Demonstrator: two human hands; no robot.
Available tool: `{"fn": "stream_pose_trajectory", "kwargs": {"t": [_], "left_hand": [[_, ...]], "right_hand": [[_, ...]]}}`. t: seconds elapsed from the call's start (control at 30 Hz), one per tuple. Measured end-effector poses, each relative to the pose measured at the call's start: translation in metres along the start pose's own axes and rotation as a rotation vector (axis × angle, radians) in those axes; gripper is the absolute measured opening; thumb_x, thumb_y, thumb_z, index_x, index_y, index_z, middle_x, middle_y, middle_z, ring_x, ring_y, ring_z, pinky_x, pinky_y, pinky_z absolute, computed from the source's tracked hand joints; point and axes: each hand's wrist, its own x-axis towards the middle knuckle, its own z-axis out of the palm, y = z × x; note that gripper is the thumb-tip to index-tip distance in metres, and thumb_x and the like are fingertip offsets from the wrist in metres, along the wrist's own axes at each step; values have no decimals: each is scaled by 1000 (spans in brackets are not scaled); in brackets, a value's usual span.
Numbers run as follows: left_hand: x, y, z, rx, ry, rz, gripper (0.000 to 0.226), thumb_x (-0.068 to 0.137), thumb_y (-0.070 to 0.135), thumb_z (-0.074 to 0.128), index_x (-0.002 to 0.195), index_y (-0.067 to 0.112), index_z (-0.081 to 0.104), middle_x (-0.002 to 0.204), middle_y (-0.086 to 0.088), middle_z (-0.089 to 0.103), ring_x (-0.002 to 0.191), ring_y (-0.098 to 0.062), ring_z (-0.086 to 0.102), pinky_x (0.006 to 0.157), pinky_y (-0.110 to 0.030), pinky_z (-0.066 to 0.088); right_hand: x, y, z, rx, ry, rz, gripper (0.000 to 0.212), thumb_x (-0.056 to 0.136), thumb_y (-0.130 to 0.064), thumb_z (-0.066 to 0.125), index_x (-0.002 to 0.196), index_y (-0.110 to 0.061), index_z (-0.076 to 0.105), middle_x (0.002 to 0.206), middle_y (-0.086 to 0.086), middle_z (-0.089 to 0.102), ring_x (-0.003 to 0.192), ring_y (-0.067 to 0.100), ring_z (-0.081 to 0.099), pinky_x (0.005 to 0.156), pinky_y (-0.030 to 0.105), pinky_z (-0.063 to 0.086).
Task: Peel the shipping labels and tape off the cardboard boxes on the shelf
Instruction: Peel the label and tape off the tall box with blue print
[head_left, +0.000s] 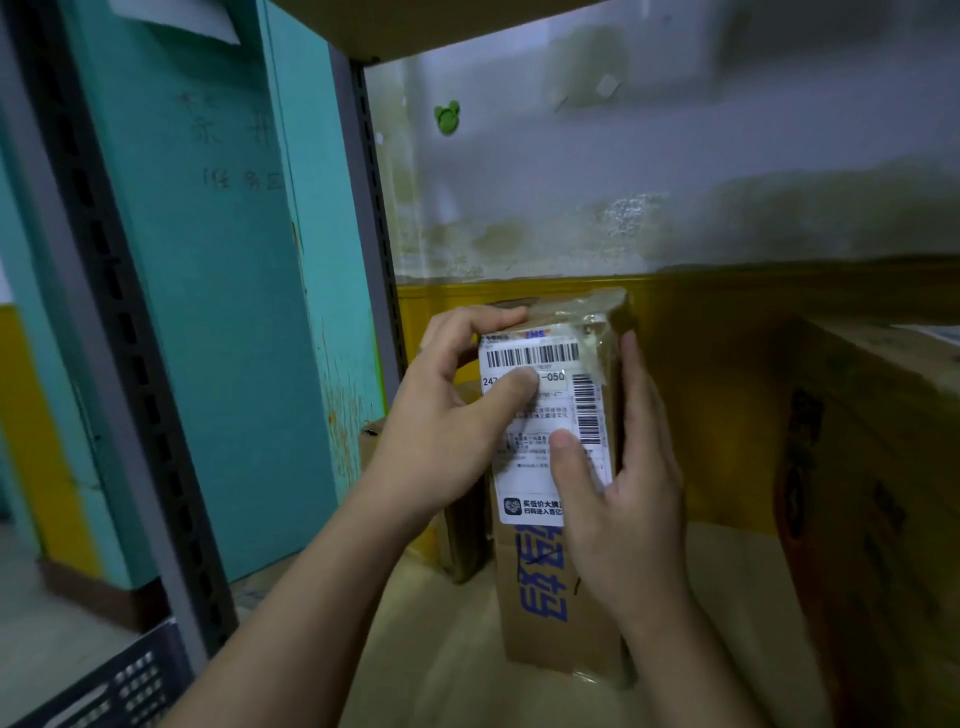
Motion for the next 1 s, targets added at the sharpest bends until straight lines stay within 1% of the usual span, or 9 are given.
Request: {"fn": "stream_pose_trajectory", "kwargs": {"t": [0.23,0.33,0.43,0.5,0.57,0.7,0.8,0.9,1.0], "left_hand": [[-6,5,8,61,79,34,28,85,36,65,112,34,60,120,-5,60,108,-14,63,91,-45,55],[-9,8,8,94,56,40,39,83,31,72,118,30,56,123,-3,57,109,-8,60,90,-35,56],[-10,7,1,79,5,17,52,77,26,78,122,32,53,126,-5,57,112,-11,61,88,-30,56],[-9,7,-4,113,-21,6,55,77,24,79,123,36,52,125,-4,59,111,-14,62,90,-35,56],[-8,7,-9,131,-54,4,60,78,13,79,126,37,52,127,-1,57,115,-11,60,88,-33,57],[-12,9,-12,222,-73,40,74,76,21,74,137,46,41,148,14,35,127,3,45,87,-18,52],[-23,7,-10,194,-37,-5,91,82,10,75,144,53,25,157,17,20,119,12,44,76,-10,51],[-39,-4,-5,107,-24,-96,97,85,5,73,154,41,15,144,23,40,112,11,54,72,-11,53],[-56,-18,-1,89,-48,-177,75,89,10,70,151,29,32,120,32,58,107,16,57,78,-8,51]], "right_hand": [[-3,0,0,-3,6,-1,71,88,-48,47,152,-34,18,157,-3,29,145,9,26,111,11,24],[-1,-2,-2,10,6,13,70,88,-48,49,151,-37,20,156,-5,32,144,9,27,110,14,27],[1,-6,-3,89,-18,29,66,87,-47,51,147,-44,24,154,-8,34,143,7,28,113,25,30],[2,-6,-6,168,-18,23,62,86,-42,51,145,-41,30,152,-7,37,142,8,30,115,38,32],[2,-4,-9,239,-20,29,63,84,-37,51,144,-38,34,152,-6,37,143,10,31,115,46,32],[-2,6,-9,328,-92,97,75,77,-32,53,148,-42,33,156,-6,32,145,14,27,113,53,31],[-5,10,-5,358,-139,141,79,76,-34,57,147,-51,26,158,-5,27,146,18,27,110,56,35],[-7,13,-3,346,-141,151,80,77,-37,59,146,-53,24,159,-5,26,145,19,28,109,56,35],[-8,16,-1,336,-120,180,78,77,-41,60,145,-56,25,158,-6,29,144,18,30,109,56,35]]}}
